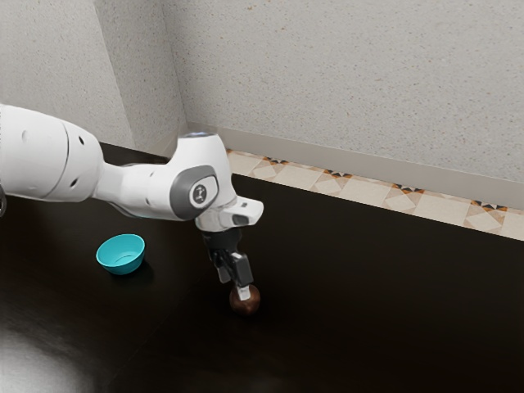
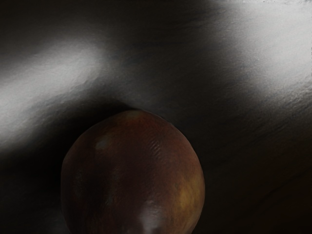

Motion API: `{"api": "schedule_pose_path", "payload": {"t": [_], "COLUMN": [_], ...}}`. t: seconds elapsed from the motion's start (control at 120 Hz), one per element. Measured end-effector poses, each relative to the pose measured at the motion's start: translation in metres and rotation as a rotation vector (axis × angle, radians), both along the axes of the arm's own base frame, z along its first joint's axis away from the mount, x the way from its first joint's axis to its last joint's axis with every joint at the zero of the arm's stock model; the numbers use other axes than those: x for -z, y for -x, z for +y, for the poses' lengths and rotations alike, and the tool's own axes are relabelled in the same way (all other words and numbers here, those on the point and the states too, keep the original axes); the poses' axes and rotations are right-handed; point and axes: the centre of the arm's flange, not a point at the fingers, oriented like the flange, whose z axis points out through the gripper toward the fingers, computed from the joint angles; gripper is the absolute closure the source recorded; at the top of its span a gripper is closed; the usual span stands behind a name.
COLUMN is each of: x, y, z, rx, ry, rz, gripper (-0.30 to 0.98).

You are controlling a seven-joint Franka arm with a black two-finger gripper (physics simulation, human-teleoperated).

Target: Place the pear in the bowl.

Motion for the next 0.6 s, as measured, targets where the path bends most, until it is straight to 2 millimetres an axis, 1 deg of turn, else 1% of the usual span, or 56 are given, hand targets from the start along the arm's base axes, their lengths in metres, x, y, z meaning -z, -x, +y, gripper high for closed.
{"api": "schedule_pose_path", "payload": {"t": [0.167,0.317,0.433,0.6], "x": [0.020,0.026,0.037,0.044], "y": [-0.003,-0.010,-0.015,-0.015], "z": [0.003,0.005,0.004,-0.001], "rx": [-0.086,-0.146,-0.185,-0.217], "ry": [0.005,0.006,0.008,0.010], "rz": [0.014,-0.014,-0.022,-0.026], "gripper": [0.00,0.00,0.00,0.00]}}
